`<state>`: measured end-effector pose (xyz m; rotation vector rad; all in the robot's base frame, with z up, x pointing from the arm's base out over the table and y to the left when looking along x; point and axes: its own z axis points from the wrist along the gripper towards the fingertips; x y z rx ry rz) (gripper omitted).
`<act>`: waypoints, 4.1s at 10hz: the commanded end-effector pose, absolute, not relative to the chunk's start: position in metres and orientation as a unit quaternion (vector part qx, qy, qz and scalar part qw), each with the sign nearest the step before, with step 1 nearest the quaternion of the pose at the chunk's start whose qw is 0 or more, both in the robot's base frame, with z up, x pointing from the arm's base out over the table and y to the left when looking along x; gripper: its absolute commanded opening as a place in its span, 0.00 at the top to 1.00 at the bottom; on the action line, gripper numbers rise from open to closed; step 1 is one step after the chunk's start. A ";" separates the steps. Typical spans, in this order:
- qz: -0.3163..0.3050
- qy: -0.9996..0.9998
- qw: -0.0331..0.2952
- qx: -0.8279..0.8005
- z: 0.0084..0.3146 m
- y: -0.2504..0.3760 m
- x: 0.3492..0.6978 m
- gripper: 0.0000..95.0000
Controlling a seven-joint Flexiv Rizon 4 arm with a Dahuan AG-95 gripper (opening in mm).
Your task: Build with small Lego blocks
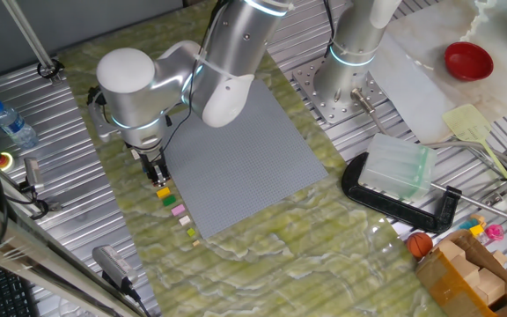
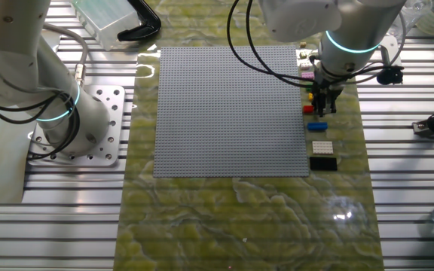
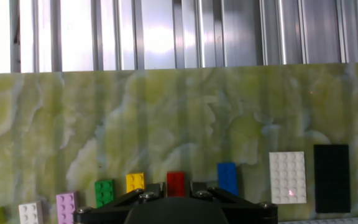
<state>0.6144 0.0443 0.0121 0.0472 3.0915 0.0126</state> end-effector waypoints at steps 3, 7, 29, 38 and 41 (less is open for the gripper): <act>0.004 1.000 0.023 0.016 0.012 0.044 0.615 0.80; 0.004 1.000 0.022 0.017 0.011 0.045 0.614 0.80; 0.017 1.000 0.020 0.009 0.029 0.041 0.596 1.00; 0.013 1.000 0.014 0.003 0.025 0.043 0.572 1.00; 0.012 1.000 0.013 0.003 0.024 0.042 0.569 1.00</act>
